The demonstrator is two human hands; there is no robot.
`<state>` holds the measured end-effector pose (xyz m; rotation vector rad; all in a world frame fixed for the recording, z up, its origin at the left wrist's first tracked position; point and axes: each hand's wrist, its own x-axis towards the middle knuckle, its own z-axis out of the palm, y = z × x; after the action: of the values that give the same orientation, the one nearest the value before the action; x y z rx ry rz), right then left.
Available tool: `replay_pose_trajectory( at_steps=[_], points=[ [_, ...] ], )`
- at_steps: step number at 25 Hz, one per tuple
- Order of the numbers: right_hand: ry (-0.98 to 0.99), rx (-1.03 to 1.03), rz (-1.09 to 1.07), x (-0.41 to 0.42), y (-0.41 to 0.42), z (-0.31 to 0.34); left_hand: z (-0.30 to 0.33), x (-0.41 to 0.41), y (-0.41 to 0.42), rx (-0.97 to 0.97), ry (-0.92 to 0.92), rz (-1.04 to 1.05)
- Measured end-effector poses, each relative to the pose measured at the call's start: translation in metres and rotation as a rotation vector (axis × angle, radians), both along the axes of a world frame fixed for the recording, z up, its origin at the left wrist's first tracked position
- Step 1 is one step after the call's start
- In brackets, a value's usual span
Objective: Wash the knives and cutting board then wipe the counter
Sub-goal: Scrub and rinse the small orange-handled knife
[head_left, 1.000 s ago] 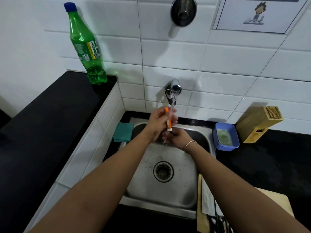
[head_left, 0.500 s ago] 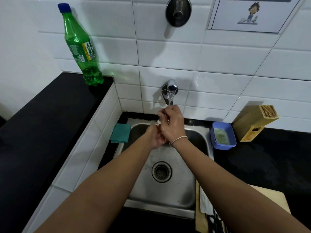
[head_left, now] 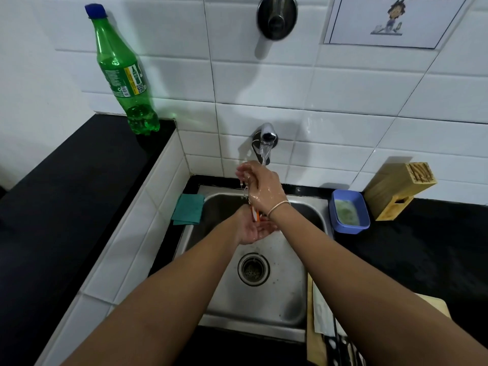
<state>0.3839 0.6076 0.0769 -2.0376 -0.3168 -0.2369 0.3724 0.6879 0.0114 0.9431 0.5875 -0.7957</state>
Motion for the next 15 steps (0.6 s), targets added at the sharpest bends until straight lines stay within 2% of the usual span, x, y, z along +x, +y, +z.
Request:
replay_pose_trajectory(
  at_steps=[2, 4, 6, 7, 9, 11, 12, 15],
  points=[
    [-0.022, 0.010, 0.097, -0.004, -0.006, 0.001, -0.008, 0.003, 0.001, -0.018, 0.028, 0.135],
    [-0.019, -0.009, 0.127, -0.009, -0.018, -0.004, -0.009, 0.014, 0.004, -0.083, 0.017, 0.364],
    [-0.010, -0.096, 0.094, -0.018, -0.033, -0.017, -0.004, 0.029, 0.009, -0.101, -0.023, 0.569],
    [0.014, -0.172, 0.068, -0.022, -0.042, -0.024, -0.001, 0.035, 0.012, -0.071, -0.045, 0.607],
    [0.150, -0.425, 0.023, -0.027, -0.054, -0.040, 0.004, 0.038, 0.010, 0.000, -0.097, 0.528],
    [0.333, -0.643, -0.001, -0.030, -0.056, -0.055, 0.012, 0.029, 0.002, 0.045, -0.238, 0.328],
    [0.384, -0.645, -0.018, -0.031, -0.055, -0.061, 0.017, 0.024, -0.002, 0.037, -0.338, 0.229],
    [0.452, -0.418, -0.116, -0.030, -0.051, -0.067, 0.027, 0.018, -0.001, -0.087, -0.593, -0.025]
  ],
)
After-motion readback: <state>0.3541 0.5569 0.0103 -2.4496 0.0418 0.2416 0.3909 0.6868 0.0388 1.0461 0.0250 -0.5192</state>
